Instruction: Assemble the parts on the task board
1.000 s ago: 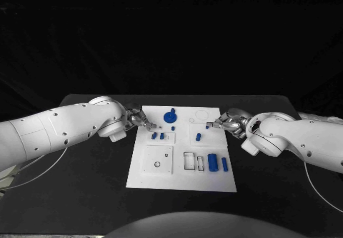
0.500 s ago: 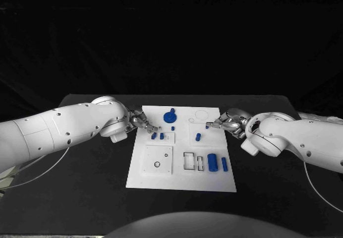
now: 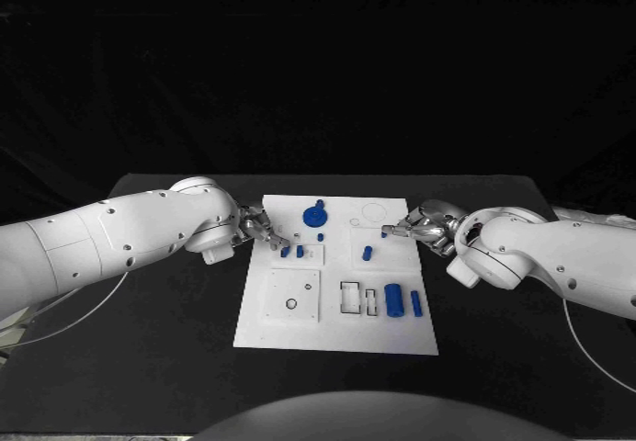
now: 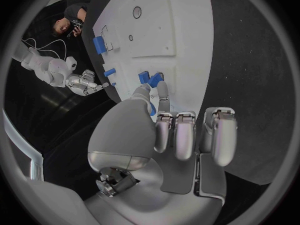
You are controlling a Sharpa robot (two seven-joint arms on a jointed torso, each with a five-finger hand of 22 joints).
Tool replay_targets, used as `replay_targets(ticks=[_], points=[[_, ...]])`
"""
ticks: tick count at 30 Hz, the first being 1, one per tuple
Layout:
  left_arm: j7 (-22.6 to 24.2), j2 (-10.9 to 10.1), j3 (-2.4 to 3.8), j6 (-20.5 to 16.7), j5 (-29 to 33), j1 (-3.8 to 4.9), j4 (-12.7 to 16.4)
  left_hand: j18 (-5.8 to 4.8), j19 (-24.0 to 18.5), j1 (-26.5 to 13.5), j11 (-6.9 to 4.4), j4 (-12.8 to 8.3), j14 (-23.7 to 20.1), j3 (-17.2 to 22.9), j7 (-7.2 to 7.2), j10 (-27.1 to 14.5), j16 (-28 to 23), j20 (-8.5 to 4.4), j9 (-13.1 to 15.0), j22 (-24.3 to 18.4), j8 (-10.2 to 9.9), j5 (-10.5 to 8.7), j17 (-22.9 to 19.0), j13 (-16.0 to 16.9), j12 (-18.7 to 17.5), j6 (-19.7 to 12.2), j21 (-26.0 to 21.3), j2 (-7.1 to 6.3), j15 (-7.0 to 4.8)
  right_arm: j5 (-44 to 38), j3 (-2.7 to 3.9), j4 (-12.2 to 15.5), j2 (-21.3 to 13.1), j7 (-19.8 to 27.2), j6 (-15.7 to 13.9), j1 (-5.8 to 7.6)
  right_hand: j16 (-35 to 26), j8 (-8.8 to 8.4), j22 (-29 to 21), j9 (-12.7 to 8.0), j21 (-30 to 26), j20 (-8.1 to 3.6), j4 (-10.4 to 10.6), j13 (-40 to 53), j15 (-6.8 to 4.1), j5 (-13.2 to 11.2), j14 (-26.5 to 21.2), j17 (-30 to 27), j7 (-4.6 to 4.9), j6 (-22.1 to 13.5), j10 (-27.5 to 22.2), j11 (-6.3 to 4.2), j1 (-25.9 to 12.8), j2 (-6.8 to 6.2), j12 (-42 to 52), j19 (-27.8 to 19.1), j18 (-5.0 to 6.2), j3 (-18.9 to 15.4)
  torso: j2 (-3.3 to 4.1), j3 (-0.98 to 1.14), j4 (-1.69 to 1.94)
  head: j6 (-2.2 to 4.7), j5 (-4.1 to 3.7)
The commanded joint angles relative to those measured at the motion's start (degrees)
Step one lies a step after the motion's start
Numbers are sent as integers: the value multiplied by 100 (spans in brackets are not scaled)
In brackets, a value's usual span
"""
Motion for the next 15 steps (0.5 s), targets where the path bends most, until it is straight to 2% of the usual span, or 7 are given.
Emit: replay_targets(ticks=[1,15], points=[[-31,22,3,129,-57,3,5,-43,603,71,-37,-22,607,9,-9,595,15,-35,-5,1509,6,-29,1505,1494,15,-15,14,8,-50,-39,0,7,1,31,73,-4,36,39,1510,6,26,44,-3,1507,43,29,587,1509,83,-30,595,48,3,42,38,610,-82,-42,1,-2,-1,1,-1],[29,10,3,66,-28,3,11,-43,603,30,-28,-1,607,-6,5,595,15,-36,-9,1509,2,-34,1505,1494,15,-19,14,32,-51,-45,0,-5,8,35,74,-4,36,39,1510,6,26,44,-3,1507,43,29,587,1509,83,-30,595,48,3,42,38,610,-82,-42,-1,2,5,-19,-4]])
